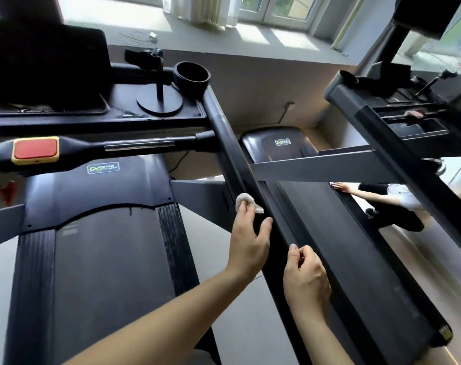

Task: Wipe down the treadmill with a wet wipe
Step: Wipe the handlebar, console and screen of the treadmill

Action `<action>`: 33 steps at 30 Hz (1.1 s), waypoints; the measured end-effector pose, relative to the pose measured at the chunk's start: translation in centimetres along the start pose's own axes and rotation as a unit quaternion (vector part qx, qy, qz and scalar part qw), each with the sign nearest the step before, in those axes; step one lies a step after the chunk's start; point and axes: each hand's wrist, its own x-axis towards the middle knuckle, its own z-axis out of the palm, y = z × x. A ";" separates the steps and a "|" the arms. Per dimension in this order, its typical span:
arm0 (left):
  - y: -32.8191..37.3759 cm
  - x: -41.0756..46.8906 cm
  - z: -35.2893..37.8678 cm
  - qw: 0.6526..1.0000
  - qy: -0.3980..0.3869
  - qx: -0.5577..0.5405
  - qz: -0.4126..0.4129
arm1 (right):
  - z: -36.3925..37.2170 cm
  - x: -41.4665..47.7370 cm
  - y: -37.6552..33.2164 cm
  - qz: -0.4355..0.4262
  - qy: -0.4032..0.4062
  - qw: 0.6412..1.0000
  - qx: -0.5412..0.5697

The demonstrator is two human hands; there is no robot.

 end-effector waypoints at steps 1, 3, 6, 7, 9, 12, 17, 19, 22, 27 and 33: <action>-0.4 1.0 0.3 0.998 -0.030 0.041 0.024 | 0.0 0.0 0.0 0.001 -0.002 1.000 0.002; -2.1 4.5 0.1 0.990 -0.074 0.116 -0.009 | -0.1 -0.2 0.1 0.001 -0.008 1.000 0.006; -2.8 10.4 -1.3 0.975 -0.079 0.202 -0.052 | -0.3 -0.2 -0.1 0.010 -0.019 1.000 0.010; -2.8 11.0 -1.4 0.973 -0.081 0.212 -0.043 | -0.3 -0.1 0.0 0.018 -0.032 0.999 0.008; -2.9 9.5 -1.4 0.966 -0.099 0.237 0.011 | -0.4 0.4 -0.2 0.036 -0.071 0.997 0.012; -3.3 4.5 -1.7 0.929 -0.155 0.315 0.114 | -0.2 2.4 -2.3 0.028 -0.126 0.991 0.022; -3.5 13.2 -2.2 0.929 -0.105 0.344 0.083 | 2.7 7.9 -9.4 -0.056 -0.150 0.984 0.082; -3.2 17.7 -2.3 0.959 -0.063 0.277 -0.006 | 4.3 9.9 -11.5 -0.081 -0.147 0.981 0.101; -2.8 16.4 -1.3 0.987 -0.028 0.146 -0.059 | 5.8 11.4 -12.5 -0.094 -0.163 0.976 0.112; -2.9 7.8 -1.5 0.992 -0.081 -0.035 -0.091 | 6.6 11.5 -12.4 -0.089 -0.143 0.977 0.131; -2.9 18.5 -3.6 0.957 -0.033 -0.107 -0.269 | 6.0 11.5 -13.3 -0.052 -0.161 0.977 0.133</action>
